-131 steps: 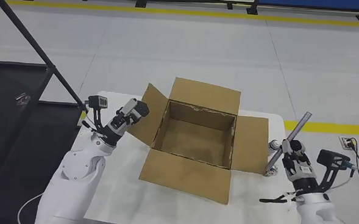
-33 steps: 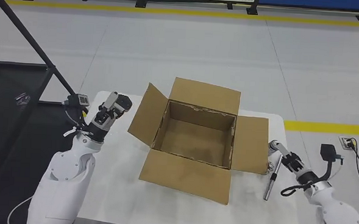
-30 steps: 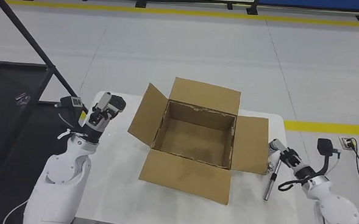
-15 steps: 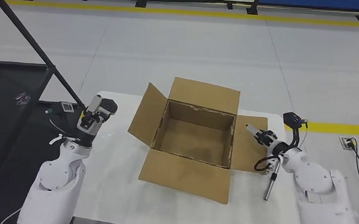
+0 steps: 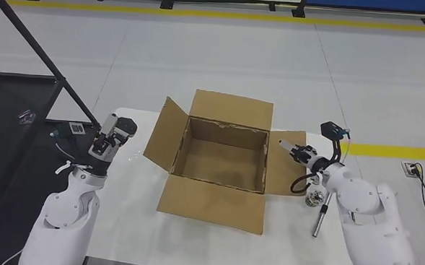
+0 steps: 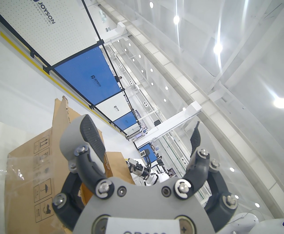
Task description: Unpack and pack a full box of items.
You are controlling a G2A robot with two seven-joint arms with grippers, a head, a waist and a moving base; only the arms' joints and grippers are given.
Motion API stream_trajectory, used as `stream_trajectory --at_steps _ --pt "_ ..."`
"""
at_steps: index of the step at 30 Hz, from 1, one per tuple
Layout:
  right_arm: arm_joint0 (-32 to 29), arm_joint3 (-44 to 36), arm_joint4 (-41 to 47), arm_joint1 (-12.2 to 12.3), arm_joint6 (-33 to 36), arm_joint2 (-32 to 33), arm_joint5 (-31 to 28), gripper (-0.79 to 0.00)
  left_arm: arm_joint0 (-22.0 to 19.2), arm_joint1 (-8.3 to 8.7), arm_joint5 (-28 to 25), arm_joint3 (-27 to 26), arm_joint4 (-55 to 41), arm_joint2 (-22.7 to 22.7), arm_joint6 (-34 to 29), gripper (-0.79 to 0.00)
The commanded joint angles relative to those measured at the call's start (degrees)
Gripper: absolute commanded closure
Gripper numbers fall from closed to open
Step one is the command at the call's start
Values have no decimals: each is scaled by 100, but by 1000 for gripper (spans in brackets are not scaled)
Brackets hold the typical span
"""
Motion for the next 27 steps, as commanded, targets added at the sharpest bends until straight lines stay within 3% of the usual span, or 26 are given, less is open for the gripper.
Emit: stream_trajectory --at_steps 1,16,21,27 --pt "40 35 14 2 -31 -29 -3 -785 -1 -2 5 3 1 20 -4 -785" --pt "322 381 -16 19 -245 -241 -69 -785 4 -11 -56 22 -57 120 -45 -785" --pt "-457 -458 -472 159 -300 263 -178 -785 -57 -23 -65 -7 -90 209 -80 -785" --pt "-1845 -1699 -808 274 -557 1048 -21 -785 -277 -47 -4 68 -75 397 -143 -785"
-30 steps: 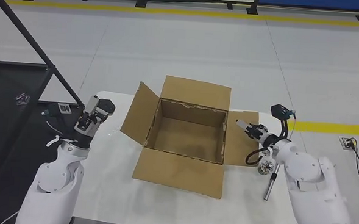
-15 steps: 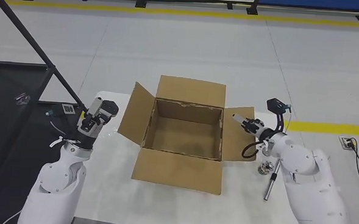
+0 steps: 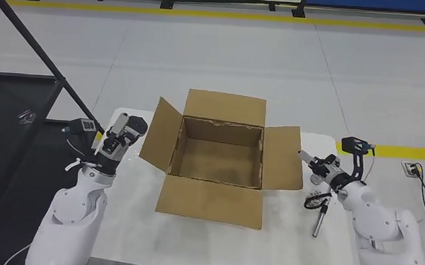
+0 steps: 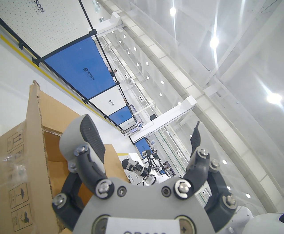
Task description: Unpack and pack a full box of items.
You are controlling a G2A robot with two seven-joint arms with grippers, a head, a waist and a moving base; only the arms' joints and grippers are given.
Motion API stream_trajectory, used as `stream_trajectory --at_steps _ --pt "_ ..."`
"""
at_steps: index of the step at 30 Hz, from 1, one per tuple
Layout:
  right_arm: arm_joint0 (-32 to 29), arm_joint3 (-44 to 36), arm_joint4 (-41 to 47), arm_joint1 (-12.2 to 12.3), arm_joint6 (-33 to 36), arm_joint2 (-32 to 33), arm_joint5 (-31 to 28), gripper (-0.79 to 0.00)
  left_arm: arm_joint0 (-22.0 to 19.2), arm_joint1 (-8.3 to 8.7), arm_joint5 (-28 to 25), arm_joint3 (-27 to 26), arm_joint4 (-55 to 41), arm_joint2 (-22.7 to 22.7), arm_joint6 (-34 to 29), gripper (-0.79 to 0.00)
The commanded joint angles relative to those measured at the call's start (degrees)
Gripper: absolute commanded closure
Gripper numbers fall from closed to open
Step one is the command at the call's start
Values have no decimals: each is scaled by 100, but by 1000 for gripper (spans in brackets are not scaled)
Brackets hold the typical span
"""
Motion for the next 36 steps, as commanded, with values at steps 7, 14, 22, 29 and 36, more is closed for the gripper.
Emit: stream_trajectory --at_steps 7,14,22,29,36 --pt "-457 -318 -79 30 87 224 2 -785 -143 -15 84 86 6 154 -135 -785" --pt "-457 -318 -79 30 87 224 2 -785 -143 -15 84 86 6 154 -135 -785" --pt "-682 -409 -1481 108 173 191 252 -785 -65 -11 147 -6 54 115 -26 -785" --pt "-760 -64 -2376 247 1253 454 -173 -785 92 3 212 -169 88 14 55 -785" --pt "-617 507 -2713 340 2009 603 -471 -785 42 -3 274 -156 167 70 76 -785"
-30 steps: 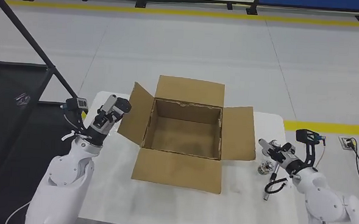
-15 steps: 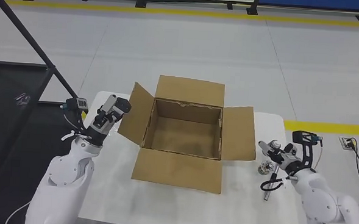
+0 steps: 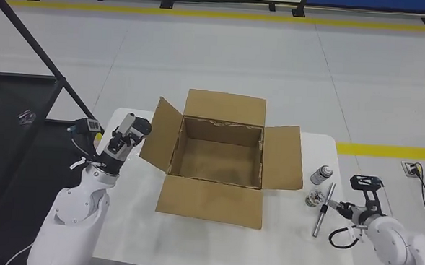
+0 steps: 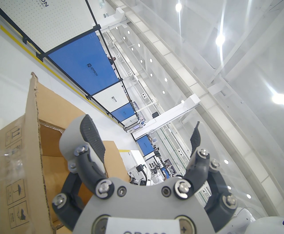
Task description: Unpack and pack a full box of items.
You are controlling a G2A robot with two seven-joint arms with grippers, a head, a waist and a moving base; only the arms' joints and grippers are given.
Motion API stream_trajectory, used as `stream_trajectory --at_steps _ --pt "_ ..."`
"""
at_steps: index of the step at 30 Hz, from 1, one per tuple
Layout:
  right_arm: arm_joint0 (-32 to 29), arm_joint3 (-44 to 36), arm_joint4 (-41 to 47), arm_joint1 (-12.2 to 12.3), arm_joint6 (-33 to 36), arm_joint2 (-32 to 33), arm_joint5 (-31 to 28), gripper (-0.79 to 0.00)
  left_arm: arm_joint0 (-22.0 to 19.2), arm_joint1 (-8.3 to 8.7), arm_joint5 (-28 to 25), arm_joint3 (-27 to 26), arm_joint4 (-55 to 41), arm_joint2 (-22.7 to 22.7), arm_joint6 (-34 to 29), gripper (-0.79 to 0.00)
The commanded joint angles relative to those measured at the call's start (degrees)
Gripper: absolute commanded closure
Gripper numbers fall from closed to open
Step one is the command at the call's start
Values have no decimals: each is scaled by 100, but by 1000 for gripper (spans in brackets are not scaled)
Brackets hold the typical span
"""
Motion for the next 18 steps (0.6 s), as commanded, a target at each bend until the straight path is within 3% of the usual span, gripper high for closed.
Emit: stream_trajectory --at_steps 1,14,16,18 --pt "55 133 -187 19 219 -58 -48 -785 -29 -3 13 11 6 23 -6 -785" --pt "463 592 -1018 -73 366 -953 1038 -785 -63 -10 -3 64 81 45 72 -785" --pt "535 656 -1036 -85 374 -1015 1109 -671 -47 -9 -16 61 82 28 82 -785" --pt "596 721 -1044 -95 404 -1071 1128 -671 -30 -7 -31 63 88 8 100 -785"
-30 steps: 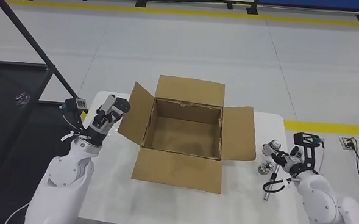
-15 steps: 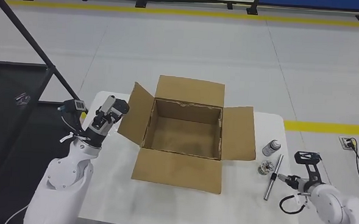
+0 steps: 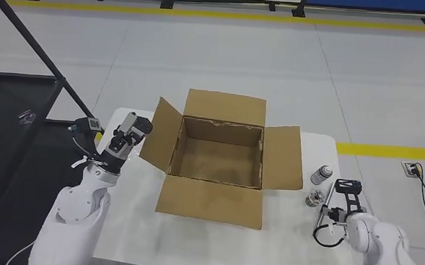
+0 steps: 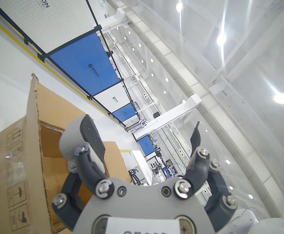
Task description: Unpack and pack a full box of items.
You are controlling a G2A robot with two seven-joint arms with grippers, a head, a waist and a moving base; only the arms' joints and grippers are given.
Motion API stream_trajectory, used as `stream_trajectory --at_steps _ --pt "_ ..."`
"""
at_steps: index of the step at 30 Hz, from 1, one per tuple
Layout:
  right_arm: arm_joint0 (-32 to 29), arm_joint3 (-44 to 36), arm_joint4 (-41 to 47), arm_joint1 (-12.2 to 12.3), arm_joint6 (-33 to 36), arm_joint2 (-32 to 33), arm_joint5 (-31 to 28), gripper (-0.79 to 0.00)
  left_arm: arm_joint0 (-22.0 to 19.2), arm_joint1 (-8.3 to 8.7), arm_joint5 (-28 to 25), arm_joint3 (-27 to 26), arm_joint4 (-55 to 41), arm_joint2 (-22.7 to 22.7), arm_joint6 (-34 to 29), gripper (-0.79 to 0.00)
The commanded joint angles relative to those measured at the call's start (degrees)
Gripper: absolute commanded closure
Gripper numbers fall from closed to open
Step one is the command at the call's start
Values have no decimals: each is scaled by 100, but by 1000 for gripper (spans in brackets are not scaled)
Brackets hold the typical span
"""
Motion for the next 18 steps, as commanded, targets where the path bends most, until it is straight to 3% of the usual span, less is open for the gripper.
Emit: stream_trajectory --at_steps 1,5,12,16,18 --pt "58 58 -10 -9 30 -55 8 -662 20 2 -15 1 -2 -22 26 -785" --pt "132 135 5 -27 73 -142 26 -637 56 6 -45 2 -23 -66 46 -785" --pt "272 286 136 -65 63 -267 79 -523 76 11 -61 16 -36 -105 33 -785" --pt "337 335 153 -87 61 -369 100 -391 101 15 -67 7 -44 -137 41 -785" --pt "369 365 155 -97 66 -413 103 -366 120 17 -66 -9 -46 -150 44 -785"
